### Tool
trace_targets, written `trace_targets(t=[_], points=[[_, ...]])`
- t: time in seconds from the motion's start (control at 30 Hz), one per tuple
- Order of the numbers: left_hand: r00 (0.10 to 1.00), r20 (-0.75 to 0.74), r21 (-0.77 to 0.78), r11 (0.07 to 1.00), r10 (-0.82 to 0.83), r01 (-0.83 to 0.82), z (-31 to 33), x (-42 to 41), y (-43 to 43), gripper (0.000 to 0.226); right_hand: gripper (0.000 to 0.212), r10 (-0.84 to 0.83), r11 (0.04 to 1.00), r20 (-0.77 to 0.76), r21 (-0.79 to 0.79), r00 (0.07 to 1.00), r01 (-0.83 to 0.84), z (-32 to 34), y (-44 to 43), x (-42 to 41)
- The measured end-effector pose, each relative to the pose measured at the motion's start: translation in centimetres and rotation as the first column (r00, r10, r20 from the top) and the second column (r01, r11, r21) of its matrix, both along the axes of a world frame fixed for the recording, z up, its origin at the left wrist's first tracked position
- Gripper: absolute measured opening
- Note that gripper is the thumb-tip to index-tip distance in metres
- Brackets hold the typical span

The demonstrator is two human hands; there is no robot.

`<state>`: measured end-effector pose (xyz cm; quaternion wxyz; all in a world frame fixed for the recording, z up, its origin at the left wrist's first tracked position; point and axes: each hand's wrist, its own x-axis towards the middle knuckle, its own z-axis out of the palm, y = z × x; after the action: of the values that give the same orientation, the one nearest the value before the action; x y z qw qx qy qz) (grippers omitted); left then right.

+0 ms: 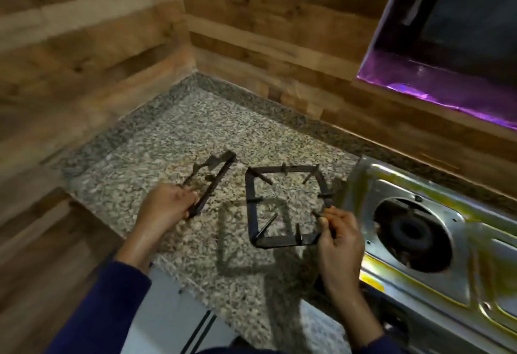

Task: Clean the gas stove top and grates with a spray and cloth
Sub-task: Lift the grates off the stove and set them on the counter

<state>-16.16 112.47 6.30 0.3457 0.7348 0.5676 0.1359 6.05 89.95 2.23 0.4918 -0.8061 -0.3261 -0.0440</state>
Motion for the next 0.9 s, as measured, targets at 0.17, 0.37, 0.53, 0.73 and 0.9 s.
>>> trace_targets(t=[0.17,0.37,0.53,0.73,0.9], points=[[0.995,-0.045,-0.063,0.994,0.091,-0.093,-4.2,-1.8,0.9,0.048,0.019,0.053,0.986,-0.046,-0.155,0.997,-0.06,-2.8,4.2,-2.4],[0.988,-0.151,0.035,0.999,0.037,-0.032,-7.0,-1.9,1.1,0.047,0.028,0.003,0.96,-0.125,-0.276,0.992,-0.037,-5.9,6.4,-3.9],[0.951,-0.308,0.151,0.988,0.027,0.021,-7.9,-0.7,-0.1,0.044,0.031,-0.076,0.965,-0.179,-0.262,0.981,0.027,-7.1,7.1,-4.3],[0.937,-0.35,0.142,0.988,-0.001,0.054,-9.2,0.2,-1.3,0.043,0.026,-0.085,0.946,-0.227,-0.325,0.97,0.007,-7.7,6.7,-4.7],[0.936,-0.351,0.163,0.984,-0.015,0.077,-9.7,0.5,-2.1,0.04,0.024,-0.008,0.904,-0.212,-0.42,0.977,-0.083,-8.0,6.1,-4.2]])
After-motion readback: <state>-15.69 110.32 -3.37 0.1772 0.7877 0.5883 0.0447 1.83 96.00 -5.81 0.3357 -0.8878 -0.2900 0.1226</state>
